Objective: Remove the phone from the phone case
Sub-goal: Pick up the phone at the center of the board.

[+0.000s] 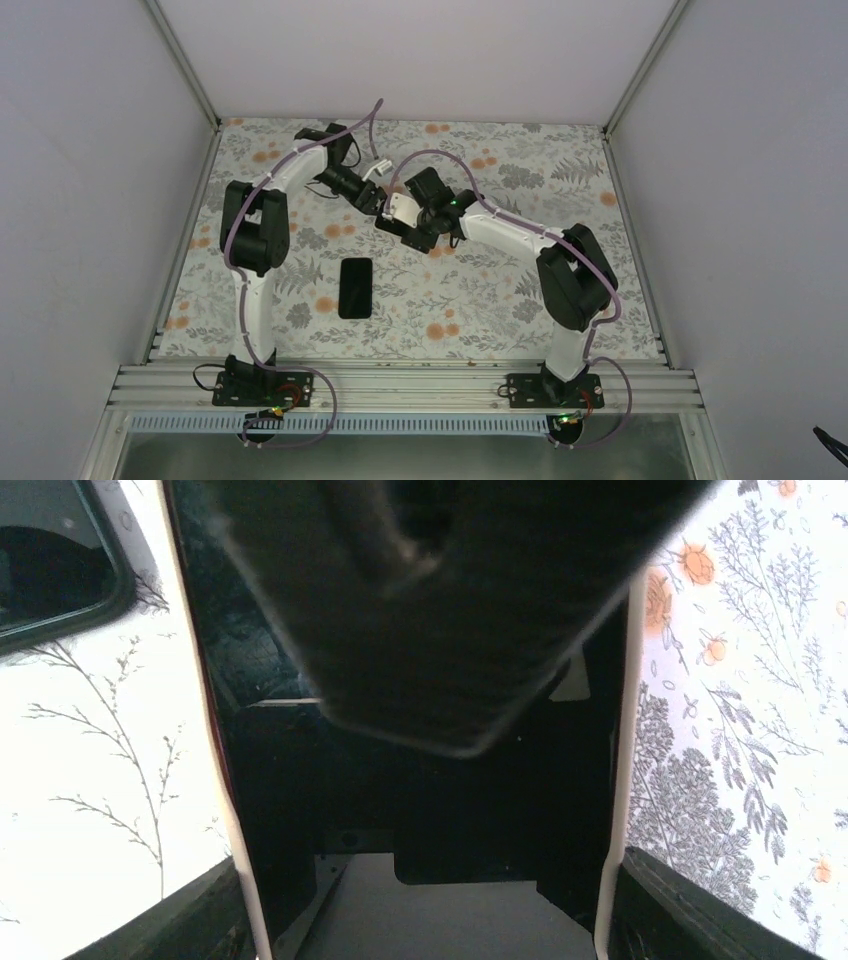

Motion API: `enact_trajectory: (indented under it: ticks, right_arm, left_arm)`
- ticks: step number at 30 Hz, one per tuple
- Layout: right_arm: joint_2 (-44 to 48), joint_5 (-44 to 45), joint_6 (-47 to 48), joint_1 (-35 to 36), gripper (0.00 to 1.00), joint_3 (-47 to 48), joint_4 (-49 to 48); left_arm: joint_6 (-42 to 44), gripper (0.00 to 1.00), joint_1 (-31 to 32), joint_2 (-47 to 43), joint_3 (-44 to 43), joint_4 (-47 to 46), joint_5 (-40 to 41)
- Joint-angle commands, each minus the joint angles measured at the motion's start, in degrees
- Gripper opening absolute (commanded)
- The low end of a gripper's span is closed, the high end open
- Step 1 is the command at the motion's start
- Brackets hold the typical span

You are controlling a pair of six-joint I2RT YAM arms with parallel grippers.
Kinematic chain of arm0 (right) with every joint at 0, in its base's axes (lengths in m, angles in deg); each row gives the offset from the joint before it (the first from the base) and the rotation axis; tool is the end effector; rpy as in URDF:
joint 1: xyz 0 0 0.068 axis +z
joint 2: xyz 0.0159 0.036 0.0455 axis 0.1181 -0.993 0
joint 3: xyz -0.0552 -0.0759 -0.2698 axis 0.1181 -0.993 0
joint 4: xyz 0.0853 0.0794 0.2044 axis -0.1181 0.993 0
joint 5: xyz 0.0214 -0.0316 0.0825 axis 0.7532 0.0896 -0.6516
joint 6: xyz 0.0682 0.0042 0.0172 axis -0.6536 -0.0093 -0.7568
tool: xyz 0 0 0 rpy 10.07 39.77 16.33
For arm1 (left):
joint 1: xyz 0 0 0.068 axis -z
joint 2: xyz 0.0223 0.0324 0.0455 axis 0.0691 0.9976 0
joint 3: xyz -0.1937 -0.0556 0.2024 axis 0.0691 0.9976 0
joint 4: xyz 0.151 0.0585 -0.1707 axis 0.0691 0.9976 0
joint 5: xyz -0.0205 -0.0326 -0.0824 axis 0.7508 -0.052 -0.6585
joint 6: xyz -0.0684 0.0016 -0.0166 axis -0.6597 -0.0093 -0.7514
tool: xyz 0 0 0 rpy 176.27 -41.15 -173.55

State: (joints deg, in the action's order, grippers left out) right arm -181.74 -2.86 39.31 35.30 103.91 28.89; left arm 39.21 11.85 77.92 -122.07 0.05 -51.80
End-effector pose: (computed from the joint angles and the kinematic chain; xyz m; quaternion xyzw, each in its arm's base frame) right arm 0.2846 0.2555 0.2215 -0.5759 0.7677 0.0161 0.2805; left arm 0.3796 -0.1566 0.2137 0.3658 0.8081 -0.4538 0.0848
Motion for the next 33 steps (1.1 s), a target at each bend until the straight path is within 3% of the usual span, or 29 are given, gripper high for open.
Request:
enact_trajectory:
  ticks: [1,7,14,17,20,22,27,33]
  right_arm:
    - [-1.01,2.69,-1.79,0.72,0.53,3.16,-4.07]
    - [-0.54,3.42,-2.17,0.72,0.52,4.15,-4.33]
    - [0.34,3.52,-2.53,1.3,0.53,4.51,-3.62]
    - [1.33,3.28,-2.47,1.55,0.6,4.14,-3.28]
    - [2.51,2.02,-1.79,1.44,0.8,4.07,-0.72]
    - [5.25,0.29,-0.34,1.15,0.88,2.81,2.3]
    - [16.59,-11.36,4.21,-5.14,0.94,-1.99,10.19]
    - [24.74,-29.64,10.13,-18.95,0.91,-7.26,11.46]
  left_arm:
    - [4.81,0.64,1.14,2.68,-2.98,7.73,-4.42]
    - [4.07,0.57,1.19,2.16,-0.85,6.25,-3.18]
    - [3.5,0.15,1.18,2.88,-3.89,6.7,-4.23]
    - [3.6,0.03,1.15,2.96,-4.84,6.7,-4.55]
    - [4.0,0.02,1.13,2.38,-6.27,6.69,-4.15]
    - [4.97,0.02,1.14,1.49,-7.37,6.76,-2.69]
    - [12.73,0.02,1.18,-4.48,-7.59,7.36,2.34]
    - [17.57,0.02,2.3,-22.07,4.42,-7.26,8.31]
